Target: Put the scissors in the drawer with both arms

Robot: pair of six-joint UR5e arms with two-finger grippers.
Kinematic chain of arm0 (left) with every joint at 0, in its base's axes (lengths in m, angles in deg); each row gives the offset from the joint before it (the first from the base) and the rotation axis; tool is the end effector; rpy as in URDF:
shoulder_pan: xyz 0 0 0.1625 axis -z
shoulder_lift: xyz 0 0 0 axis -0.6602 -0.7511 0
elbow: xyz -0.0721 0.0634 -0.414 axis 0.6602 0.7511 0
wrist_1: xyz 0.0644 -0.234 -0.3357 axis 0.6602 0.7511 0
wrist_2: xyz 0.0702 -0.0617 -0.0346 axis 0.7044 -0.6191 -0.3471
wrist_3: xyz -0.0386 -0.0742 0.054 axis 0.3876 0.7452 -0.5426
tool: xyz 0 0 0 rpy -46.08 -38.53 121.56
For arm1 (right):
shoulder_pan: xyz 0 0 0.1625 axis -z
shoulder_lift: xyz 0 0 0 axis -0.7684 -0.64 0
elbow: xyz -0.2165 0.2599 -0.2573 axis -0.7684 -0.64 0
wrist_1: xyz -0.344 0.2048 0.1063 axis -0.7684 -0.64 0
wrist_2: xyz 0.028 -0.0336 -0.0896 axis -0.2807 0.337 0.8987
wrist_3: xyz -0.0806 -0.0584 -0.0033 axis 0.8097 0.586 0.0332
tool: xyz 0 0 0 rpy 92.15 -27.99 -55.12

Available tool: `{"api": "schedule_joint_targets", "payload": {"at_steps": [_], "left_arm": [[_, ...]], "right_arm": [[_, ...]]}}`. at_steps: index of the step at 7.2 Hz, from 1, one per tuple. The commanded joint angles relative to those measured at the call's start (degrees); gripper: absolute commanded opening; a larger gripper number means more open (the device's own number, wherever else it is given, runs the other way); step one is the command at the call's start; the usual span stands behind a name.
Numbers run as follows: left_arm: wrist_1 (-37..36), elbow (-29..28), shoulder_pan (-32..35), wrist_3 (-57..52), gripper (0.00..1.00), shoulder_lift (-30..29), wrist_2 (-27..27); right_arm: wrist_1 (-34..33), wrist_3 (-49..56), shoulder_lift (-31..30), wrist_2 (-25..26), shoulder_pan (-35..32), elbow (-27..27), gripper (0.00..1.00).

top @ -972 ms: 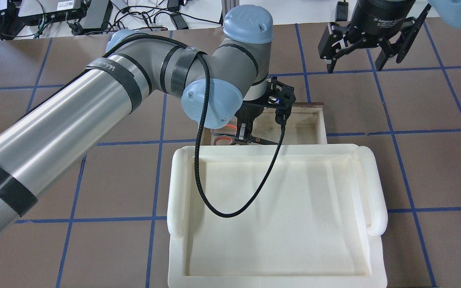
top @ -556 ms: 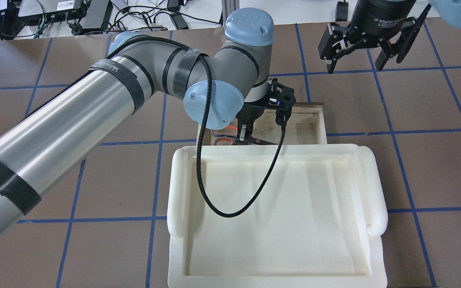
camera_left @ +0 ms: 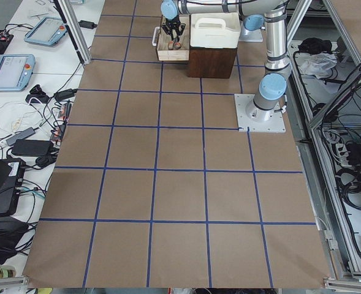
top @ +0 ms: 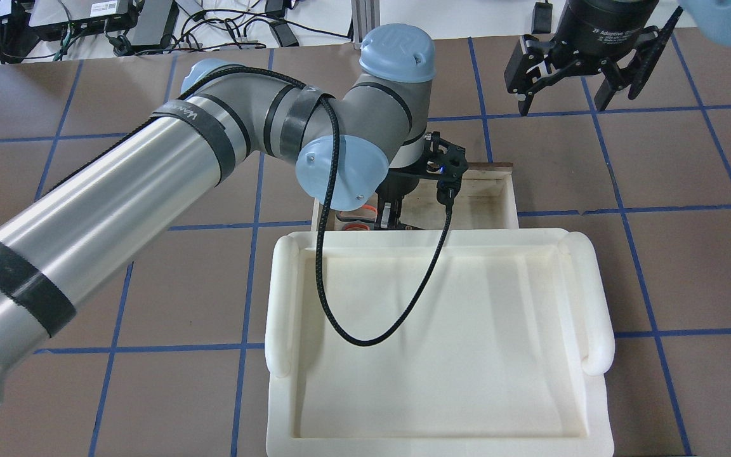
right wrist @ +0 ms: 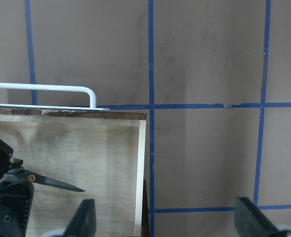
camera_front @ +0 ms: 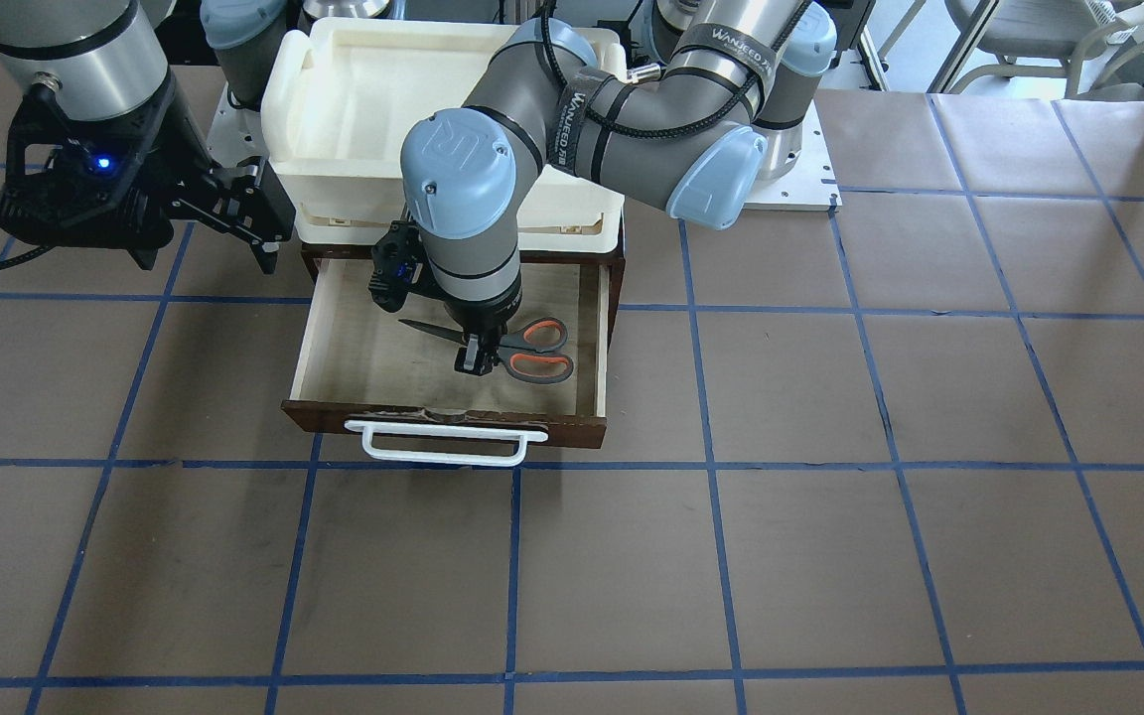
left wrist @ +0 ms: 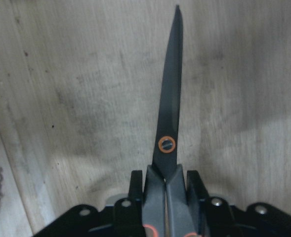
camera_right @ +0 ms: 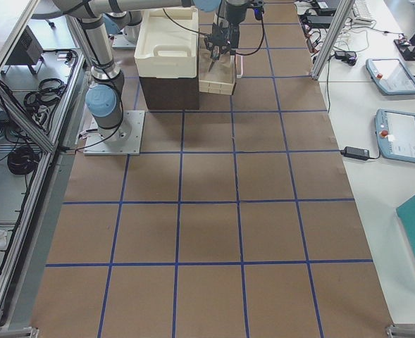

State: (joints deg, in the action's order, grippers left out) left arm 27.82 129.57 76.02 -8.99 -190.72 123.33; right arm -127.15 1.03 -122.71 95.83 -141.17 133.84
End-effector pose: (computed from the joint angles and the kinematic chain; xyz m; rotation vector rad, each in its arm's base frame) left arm -0.4088 -0.4932 0.3097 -2.3775 -1.9009 -0.1827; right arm 0.1394 -0.5221 0.5180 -0.0018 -3.1156 0.0008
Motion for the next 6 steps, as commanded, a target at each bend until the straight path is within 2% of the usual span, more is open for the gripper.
{"api": "schedule_joint_targets", "payload": {"at_steps": [1,2,4,5,6], "left_arm": [[-0.17,0.41,0.09,0.12,0.0,0.05,0.0],[-0.17,0.41,0.09,0.9,0.0,0.14,-0.17],[-0.17,0.59,0.09,1.08,0.43,0.05,-0.09],[-0.17,0.59,0.09,1.08,0.59,0.4,-0.17],[-0.25,0.59,0.09,1.0,0.68,0.31,-0.09]], "right_arm": [[0.07,-0.03,0.02,0.7,0.08,0.0,1.0],[0.15,0.06,0.02,0.7,0.08,0.0,1.0],[-0.19,0.06,0.02,0.35,0.08,0.0,1.0],[-0.11,-0.03,0.02,0.61,0.08,0.0,1.0],[-0.11,-0.03,0.02,0.79,0.08,0.0,1.0]]}}
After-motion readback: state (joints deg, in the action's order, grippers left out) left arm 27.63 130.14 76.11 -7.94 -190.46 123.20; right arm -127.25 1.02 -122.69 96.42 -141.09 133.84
